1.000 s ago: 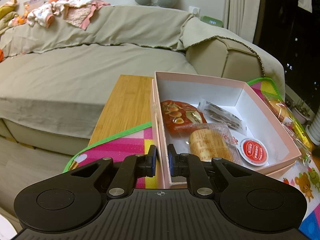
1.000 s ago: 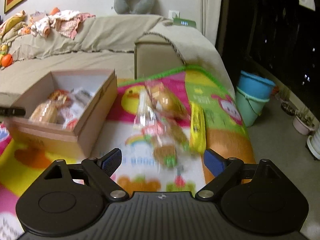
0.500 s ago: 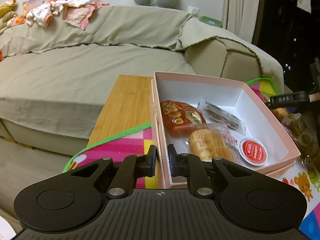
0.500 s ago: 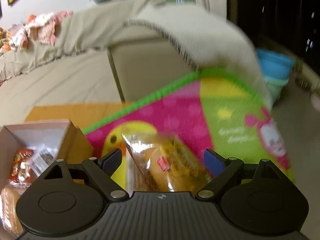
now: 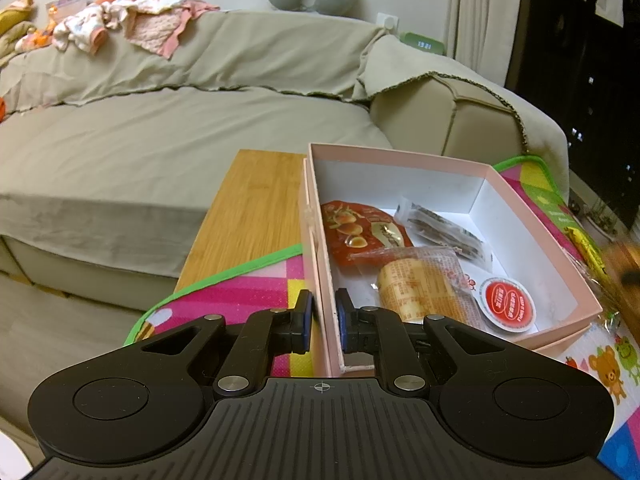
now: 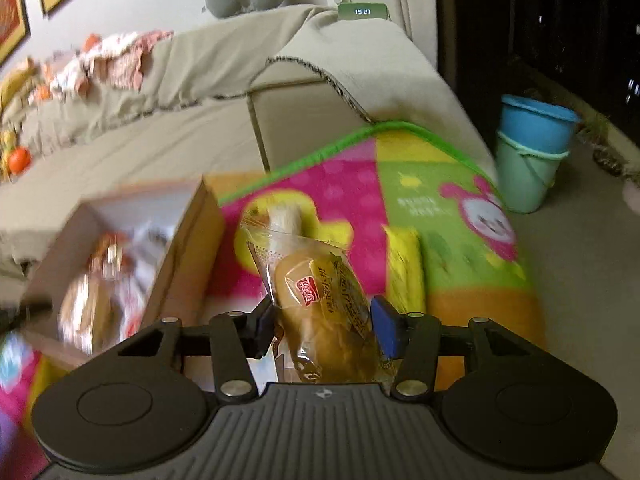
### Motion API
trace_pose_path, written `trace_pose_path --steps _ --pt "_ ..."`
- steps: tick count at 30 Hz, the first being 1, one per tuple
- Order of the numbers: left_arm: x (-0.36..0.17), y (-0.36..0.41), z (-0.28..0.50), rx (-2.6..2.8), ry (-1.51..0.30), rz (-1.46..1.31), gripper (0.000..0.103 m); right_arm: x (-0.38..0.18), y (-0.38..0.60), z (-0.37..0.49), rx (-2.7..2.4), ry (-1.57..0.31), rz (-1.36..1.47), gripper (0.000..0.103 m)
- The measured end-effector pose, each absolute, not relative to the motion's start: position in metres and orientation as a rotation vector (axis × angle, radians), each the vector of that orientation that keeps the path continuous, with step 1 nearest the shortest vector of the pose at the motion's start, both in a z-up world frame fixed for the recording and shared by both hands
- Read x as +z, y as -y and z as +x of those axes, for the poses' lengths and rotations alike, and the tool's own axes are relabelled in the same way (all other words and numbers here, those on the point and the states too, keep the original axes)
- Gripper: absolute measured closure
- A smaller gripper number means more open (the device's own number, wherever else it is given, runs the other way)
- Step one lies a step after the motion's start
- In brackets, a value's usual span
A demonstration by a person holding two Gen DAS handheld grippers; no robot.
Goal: Organize objects
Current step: 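Grasp the wrapped round bread roll with the right gripper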
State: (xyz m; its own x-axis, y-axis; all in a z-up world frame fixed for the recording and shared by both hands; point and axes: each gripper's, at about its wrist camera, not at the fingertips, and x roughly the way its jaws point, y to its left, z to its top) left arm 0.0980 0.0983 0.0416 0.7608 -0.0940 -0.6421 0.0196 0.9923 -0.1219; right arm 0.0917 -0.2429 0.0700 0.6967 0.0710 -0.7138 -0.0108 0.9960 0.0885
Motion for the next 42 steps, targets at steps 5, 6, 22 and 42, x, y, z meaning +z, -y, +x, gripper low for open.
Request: trace_pose_path --steps 5,6,22,42 --pt "0.042 -0.098 0.098 -0.063 -0.705 -0.110 0.089 0.057 0.235 0.033 0.018 -0.849 0.037 0.053" --pt "0.042 -0.098 0.098 -0.063 -0.705 -0.110 0.089 0.054 0.232 0.024 0.011 -0.846 0.025 0.052" --pt "0.041 -0.099 0.098 -0.069 -0.707 -0.105 0.089 0.030 0.228 -0.004 0.084 -0.861 0.030 0.018" --pt "0.041 -0.098 0.097 -0.069 -0.703 -0.096 0.089 0.028 0.197 0.013 0.074 -0.871 0.003 0.045"
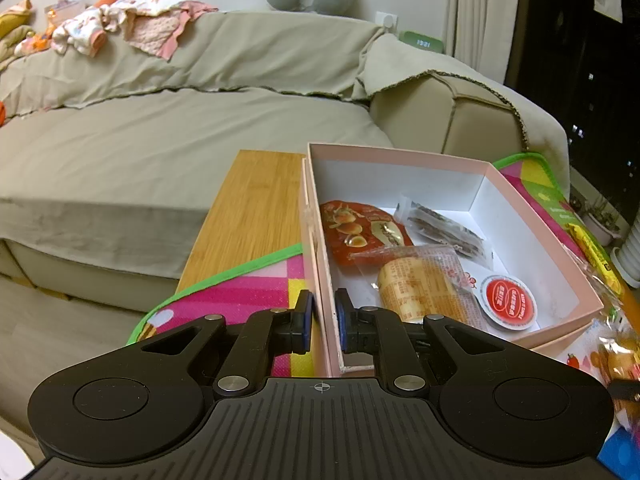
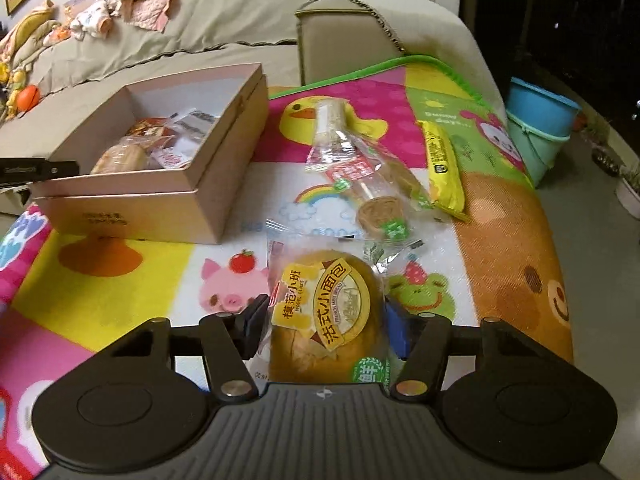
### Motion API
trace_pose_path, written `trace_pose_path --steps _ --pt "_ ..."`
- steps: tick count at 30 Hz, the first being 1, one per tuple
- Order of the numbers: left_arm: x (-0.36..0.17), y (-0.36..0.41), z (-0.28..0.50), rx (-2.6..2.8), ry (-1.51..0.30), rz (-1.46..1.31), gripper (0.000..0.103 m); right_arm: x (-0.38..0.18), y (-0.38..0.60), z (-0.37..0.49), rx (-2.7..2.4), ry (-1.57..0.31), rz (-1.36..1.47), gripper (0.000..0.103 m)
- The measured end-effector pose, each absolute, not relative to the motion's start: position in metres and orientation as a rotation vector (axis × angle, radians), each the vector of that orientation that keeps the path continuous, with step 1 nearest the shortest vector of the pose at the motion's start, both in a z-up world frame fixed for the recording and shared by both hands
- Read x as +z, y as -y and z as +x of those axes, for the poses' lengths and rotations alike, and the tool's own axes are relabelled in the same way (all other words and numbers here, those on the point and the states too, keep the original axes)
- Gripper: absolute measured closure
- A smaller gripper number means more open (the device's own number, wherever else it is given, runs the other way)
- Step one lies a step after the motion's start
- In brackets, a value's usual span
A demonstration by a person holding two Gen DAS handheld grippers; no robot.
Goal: Organize objects
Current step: 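Grasp the wrapped round bread roll with the right gripper, then carry the bread roll into the pink box and open the right gripper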
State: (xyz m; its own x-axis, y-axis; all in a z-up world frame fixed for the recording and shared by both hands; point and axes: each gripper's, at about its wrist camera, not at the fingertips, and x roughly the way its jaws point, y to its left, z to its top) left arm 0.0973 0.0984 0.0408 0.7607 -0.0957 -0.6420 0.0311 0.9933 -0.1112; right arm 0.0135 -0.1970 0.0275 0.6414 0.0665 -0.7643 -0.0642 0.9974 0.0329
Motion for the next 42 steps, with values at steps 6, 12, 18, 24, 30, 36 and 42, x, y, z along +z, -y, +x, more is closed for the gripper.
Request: trace_pose_path --steps 6,12,18,24,30,36,42 --pt "0.041 -0.098 0.097 -0.070 -0.702 -0.096 0.089 0.036 0.187 -0.006 0.121 -0.906 -0.011 0.047" --pt "0.041 -0.098 0.097 -0.072 -0.700 -0.096 0.088 0.071 0.170 -0.023 0.210 -0.866 -0.005 0.047" --pt "0.041 -0.098 0.097 -0.079 -0.699 -0.098 0.088 0.132 0.145 -0.014 0.292 -0.703 -0.039 0.047" --pt "0.040 -0.099 0.097 -0.090 -0.696 -0.101 0.088 0.184 0.118 0.017 0.334 -0.529 -0.096 0.047" --pt "0.040 -0.099 0.097 -0.094 -0.694 -0.102 0.087 0.199 0.091 0.079 0.363 -0.491 -0.096 0.047" --pt "0.040 -0.099 0.098 -0.098 -0.693 -0.101 0.087 0.174 0.057 0.143 0.347 -0.543 -0.130 0.040" --pt "0.040 -0.100 0.098 -0.102 -0.691 -0.108 0.087 0.148 0.081 0.134 0.318 -0.609 -0.082 0.033"
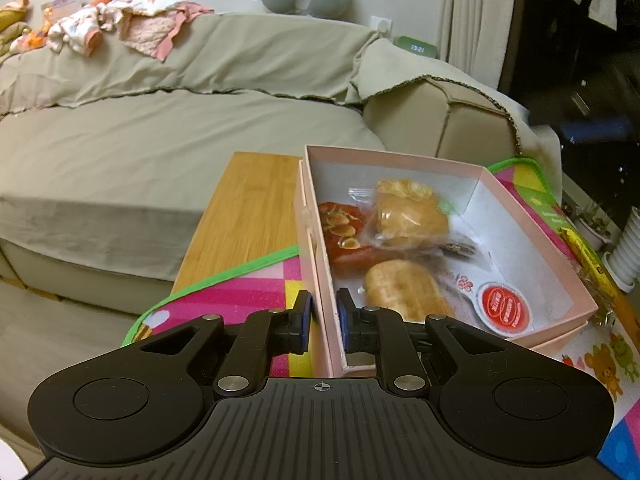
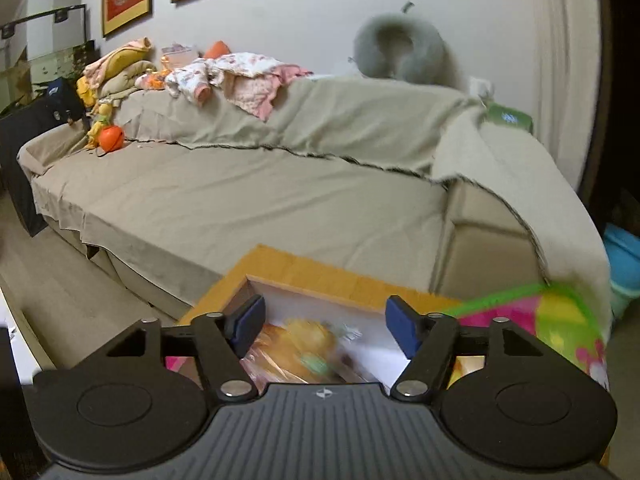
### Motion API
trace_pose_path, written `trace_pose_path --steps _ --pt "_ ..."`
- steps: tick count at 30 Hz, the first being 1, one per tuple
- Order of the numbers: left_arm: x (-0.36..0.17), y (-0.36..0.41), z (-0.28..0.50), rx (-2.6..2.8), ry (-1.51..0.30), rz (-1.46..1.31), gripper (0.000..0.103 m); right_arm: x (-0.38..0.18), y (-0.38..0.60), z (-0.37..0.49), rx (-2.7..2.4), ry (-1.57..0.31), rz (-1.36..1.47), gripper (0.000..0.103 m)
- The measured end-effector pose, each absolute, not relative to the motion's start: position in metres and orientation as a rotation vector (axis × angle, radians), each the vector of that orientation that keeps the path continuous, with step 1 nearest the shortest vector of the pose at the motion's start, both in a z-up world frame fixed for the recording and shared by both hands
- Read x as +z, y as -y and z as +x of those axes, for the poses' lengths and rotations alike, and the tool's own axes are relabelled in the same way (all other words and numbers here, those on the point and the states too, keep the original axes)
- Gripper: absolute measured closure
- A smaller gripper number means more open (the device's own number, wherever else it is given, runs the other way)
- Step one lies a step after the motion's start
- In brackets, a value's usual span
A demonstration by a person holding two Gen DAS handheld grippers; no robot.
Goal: Organize objects
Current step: 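Carry the bread roll into the pink box and open the right gripper, then grasp the clear-wrapped grain stick bar on the mat with the right gripper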
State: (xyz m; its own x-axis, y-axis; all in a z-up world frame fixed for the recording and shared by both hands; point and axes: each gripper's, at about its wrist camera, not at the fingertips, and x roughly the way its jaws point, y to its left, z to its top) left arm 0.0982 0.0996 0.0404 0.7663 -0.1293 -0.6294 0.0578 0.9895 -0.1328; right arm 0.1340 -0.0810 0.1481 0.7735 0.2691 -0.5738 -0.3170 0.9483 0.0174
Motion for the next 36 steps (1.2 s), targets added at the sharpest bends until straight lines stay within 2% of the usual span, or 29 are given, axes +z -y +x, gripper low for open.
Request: trace_pose_path --steps 12,18,27,34,36 --pt "0.039 -0.102 0.098 -0.102 -0.694 -0.108 0.087 0.074 0.176 0.038 0.116 -0.735 -0.048 0.027" --pt "0.038 -0.101 0.097 -0.098 -0.699 -0.105 0.087 0.049 0.217 0.021 -0.003 -0.770 0.018 0.027" --pt "0.039 -0.100 0.094 -0.093 -0.702 -0.099 0.087 0.044 0.227 0.032 -0.009 -0.758 0.032 0.027" --pt "0.039 -0.101 0.094 -0.095 -0.701 -0.099 0.087 0.046 0.210 0.080 0.053 -0.740 0.021 0.027" --pt "0.039 -0.100 0.094 -0.095 -0.701 -0.099 0.087 0.048 0.206 0.103 0.076 -0.746 0.040 0.031"
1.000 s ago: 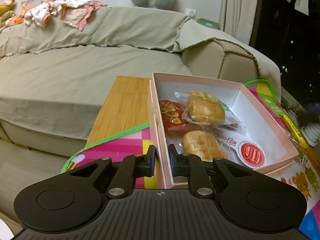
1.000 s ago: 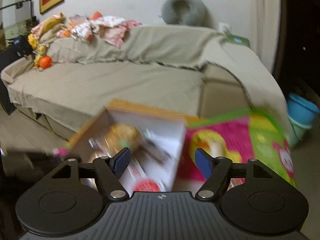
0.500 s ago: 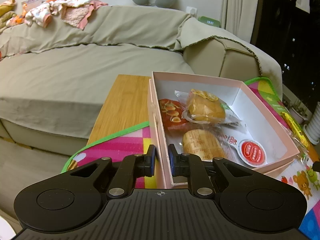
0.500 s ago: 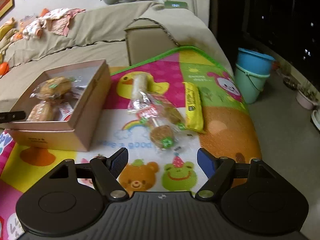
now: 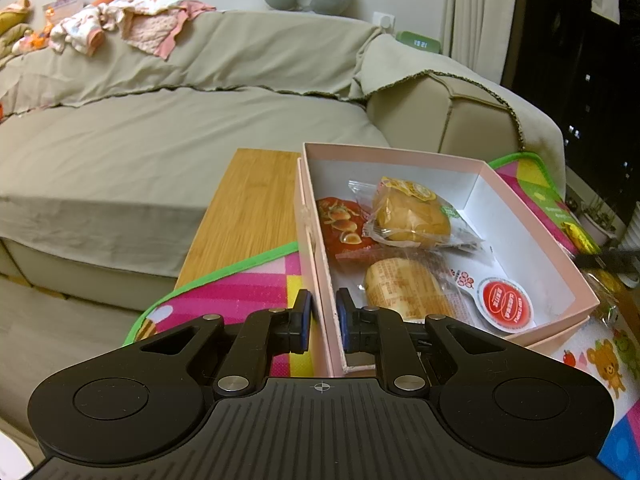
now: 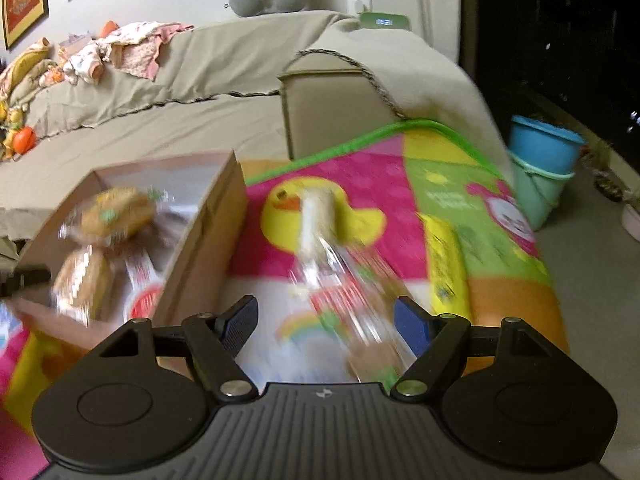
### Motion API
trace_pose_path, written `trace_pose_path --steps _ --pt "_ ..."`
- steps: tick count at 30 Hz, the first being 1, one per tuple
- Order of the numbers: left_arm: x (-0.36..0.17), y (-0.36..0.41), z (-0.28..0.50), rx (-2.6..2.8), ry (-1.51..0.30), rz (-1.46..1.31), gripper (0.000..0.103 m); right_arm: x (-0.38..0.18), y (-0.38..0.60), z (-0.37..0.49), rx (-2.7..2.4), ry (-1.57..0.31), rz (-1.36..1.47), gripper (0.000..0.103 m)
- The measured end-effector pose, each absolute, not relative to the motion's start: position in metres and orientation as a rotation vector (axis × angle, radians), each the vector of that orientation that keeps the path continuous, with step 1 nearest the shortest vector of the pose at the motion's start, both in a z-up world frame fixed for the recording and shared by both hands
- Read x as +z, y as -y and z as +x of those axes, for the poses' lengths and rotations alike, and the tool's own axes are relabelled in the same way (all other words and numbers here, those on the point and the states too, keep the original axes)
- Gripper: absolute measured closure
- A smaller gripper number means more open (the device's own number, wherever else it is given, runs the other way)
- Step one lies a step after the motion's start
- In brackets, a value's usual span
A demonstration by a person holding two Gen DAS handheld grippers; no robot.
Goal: Organize objects
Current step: 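Grasp the clear-wrapped grain stick bar on the mat with the right gripper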
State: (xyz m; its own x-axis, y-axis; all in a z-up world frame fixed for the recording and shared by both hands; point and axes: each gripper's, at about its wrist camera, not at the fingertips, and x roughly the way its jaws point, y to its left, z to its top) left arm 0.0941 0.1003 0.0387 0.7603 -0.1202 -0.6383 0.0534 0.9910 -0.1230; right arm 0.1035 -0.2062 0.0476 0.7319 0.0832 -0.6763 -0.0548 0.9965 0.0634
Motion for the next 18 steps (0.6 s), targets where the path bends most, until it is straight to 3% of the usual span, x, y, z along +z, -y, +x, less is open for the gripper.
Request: trace_pose_path --steps 2,9,11,13,18 --pt "0.039 -0.100 0.094 -0.095 -0.701 -0.100 0.087 0.048 0.203 0.131 0.083 -0.762 0.065 0.038" --pt "0.040 -0.100 0.093 -0.095 -0.699 -0.099 0.087 0.026 0.188 0.213 0.051 -0.841 0.078 0.041" --pt "0.040 -0.100 0.094 -0.096 -0.699 -0.098 0.087 0.020 0.186 0.218 0.060 -0.863 0.104 0.051" --pt "0.040 -0.100 0.094 -0.097 -0.698 -0.099 0.086 0.020 0.187 0.213 0.070 -0.878 0.109 0.074" --pt "0.040 -0.101 0.094 -0.095 -0.698 -0.102 0.087 0.022 0.203 0.172 0.107 -0.895 0.165 0.075"
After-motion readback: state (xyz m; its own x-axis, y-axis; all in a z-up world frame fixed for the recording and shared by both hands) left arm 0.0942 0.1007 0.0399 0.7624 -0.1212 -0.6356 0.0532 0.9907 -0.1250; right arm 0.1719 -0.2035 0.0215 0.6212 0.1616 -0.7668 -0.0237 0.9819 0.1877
